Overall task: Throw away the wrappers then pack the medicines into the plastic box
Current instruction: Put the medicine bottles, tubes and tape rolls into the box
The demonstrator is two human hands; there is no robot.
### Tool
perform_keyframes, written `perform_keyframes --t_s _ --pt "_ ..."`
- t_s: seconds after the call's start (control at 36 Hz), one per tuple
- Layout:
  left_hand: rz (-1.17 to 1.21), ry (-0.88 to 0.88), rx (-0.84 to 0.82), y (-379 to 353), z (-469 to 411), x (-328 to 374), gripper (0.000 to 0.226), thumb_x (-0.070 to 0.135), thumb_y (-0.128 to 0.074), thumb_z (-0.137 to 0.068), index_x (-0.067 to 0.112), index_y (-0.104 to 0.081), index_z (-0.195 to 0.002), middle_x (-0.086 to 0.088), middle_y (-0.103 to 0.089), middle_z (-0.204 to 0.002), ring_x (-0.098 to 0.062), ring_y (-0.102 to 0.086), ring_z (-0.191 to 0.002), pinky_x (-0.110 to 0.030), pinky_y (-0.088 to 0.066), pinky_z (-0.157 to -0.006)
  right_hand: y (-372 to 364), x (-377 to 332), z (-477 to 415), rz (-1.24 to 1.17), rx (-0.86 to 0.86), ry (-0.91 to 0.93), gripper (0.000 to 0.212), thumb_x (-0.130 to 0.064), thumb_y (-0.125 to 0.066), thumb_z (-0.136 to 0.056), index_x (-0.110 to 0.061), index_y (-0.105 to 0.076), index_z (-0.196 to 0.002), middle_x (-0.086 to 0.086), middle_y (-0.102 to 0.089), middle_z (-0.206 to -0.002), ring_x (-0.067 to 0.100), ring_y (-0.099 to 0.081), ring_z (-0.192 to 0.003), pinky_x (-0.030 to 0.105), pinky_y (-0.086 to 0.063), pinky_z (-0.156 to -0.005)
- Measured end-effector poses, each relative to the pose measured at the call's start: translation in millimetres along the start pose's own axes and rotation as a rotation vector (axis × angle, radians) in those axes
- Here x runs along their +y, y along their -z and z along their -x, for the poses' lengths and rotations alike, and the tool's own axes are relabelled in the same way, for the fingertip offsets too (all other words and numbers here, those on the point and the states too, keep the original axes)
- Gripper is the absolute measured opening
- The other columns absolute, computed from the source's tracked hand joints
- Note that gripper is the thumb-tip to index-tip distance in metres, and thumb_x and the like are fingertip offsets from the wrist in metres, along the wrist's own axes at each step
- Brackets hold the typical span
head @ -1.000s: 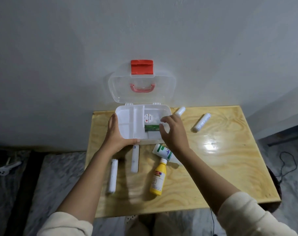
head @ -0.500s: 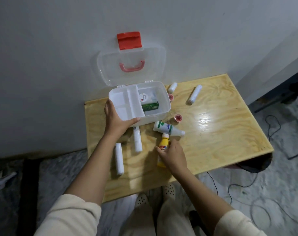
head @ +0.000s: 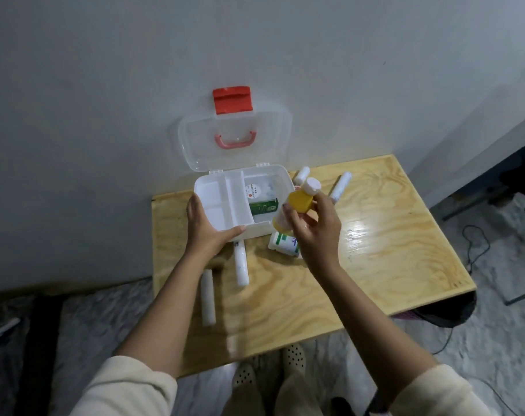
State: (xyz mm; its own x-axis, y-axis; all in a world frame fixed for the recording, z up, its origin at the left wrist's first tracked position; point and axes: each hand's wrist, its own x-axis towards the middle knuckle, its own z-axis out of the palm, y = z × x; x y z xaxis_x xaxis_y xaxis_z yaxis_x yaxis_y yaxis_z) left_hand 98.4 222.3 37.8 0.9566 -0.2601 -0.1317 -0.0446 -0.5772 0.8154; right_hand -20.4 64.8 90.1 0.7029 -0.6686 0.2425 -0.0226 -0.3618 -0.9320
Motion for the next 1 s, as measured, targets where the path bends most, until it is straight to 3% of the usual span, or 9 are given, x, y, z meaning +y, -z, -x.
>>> perform_keyframes --t_s 0.14,0.25,0.39,0.53,0.61,0.72,0.83,0.92,1.0 --pt "0.063 0.016 0.014 -1 -1 0 0.122 0.027 -0.092 -0.055 0.016 -0.014 -0.148 -0.005 -0.021 -0.150 -0.020 -0.024 -0.138 -0.023 -0.026 -0.103 -17 0 -45 0.097 -0.207 0.055 0.037 -0.015 -0.071 -0.078 -0.014 -0.058 -0.112 0.005 -0.062 -0.105 0.020 -0.058 -0.098 0.024 -0.051 -0.086" --pt "0.065 0.019 -0.001 -1 0 -1 0.124 0.031 -0.091 -0.057 0.019 -0.009 -0.150 -0.002 -0.018 -0.151 -0.019 -0.022 -0.138 -0.025 -0.026 -0.102 -28 12 -58 0.270 -0.422 0.024 0.042 -0.010 -0.072 -0.075 -0.017 -0.060 -0.115 0.004 -0.067 -0.111 0.015 -0.059 -0.097 0.037 -0.052 -0.090" --pt "0.067 0.007 0.008 0 0 -1 0.121 0.031 -0.092 -0.054 0.019 -0.015 -0.148 -0.001 -0.023 -0.149 -0.017 -0.026 -0.136 -0.027 -0.031 -0.103 -39 25 -66 0.444 -0.626 -0.078 0.057 -0.011 -0.075 -0.070 -0.018 -0.054 -0.123 0.006 -0.063 -0.120 0.022 -0.058 -0.107 0.038 -0.053 -0.090" --pt "0.069 -0.011 0.027 0 0 0 0.115 0.027 -0.091 -0.054 0.020 -0.021 -0.145 -0.001 -0.027 -0.146 -0.016 -0.029 -0.133 -0.024 -0.029 -0.098 -51 28 -73 0.474 -0.715 -0.054 0.053 -0.009 -0.077 -0.066 -0.013 -0.059 -0.115 0.008 -0.062 -0.115 0.019 -0.055 -0.098 0.030 -0.049 -0.082" --pt "0.067 -0.006 0.020 1 0 1 0.115 0.029 -0.091 -0.055 0.021 -0.020 -0.146 -0.001 -0.027 -0.147 -0.014 -0.029 -0.132 -0.025 -0.030 -0.097 -57 30 -74 0.526 -0.756 0.038 0.050 -0.009 -0.078 -0.063 -0.009 -0.062 -0.110 0.012 -0.064 -0.112 0.026 -0.056 -0.101 0.034 -0.048 -0.086" --pt "0.060 0.003 0.004 2 0 1 0.118 0.031 -0.090 -0.057 0.023 -0.016 -0.147 0.001 -0.023 -0.150 -0.015 -0.027 -0.135 -0.025 -0.030 -0.099 -58 32 -75 0.542 -0.759 0.022 0.055 -0.009 -0.079 -0.062 -0.006 -0.060 -0.113 0.013 -0.061 -0.113 0.028 -0.055 -0.103 0.036 -0.049 -0.087" --pt "0.063 0.012 -0.005 3 1 1 0.118 0.032 -0.090 -0.058 0.023 -0.014 -0.148 0.001 -0.021 -0.151 -0.017 -0.026 -0.137 -0.026 -0.029 -0.101 -47 29 -73 0.486 -0.730 -0.002 0.053 -0.003 -0.076 -0.067 -0.009 -0.059 -0.117 0.010 -0.061 -0.117 0.020 -0.056 -0.106 0.028 -0.049 -0.087" --pt "0.078 0.001 -0.006 4 1 1 0.116 0.032 -0.091 -0.055 0.023 -0.019 -0.145 0.000 -0.027 -0.147 -0.017 -0.030 -0.134 -0.033 -0.035 -0.104 -27 25 -66 0.348 -0.567 -0.003 0.045 -0.001 -0.072 -0.072 -0.010 -0.060 -0.114 0.008 -0.062 -0.113 0.016 -0.059 -0.101 0.027 -0.052 -0.088" --pt "0.067 0.001 0.000 3 1 -1 0.117 0.030 -0.091 -0.056 0.021 -0.017 -0.147 0.000 -0.024 -0.150 -0.017 -0.027 -0.136 -0.029 -0.031 -0.103 -2 28 -46 0.254 -0.351 0.043 0.025 -0.004 -0.072 -0.074 -0.013 -0.060 -0.094 0.003 -0.063 -0.097 0.013 -0.059 -0.086 0.020 -0.051 -0.075"
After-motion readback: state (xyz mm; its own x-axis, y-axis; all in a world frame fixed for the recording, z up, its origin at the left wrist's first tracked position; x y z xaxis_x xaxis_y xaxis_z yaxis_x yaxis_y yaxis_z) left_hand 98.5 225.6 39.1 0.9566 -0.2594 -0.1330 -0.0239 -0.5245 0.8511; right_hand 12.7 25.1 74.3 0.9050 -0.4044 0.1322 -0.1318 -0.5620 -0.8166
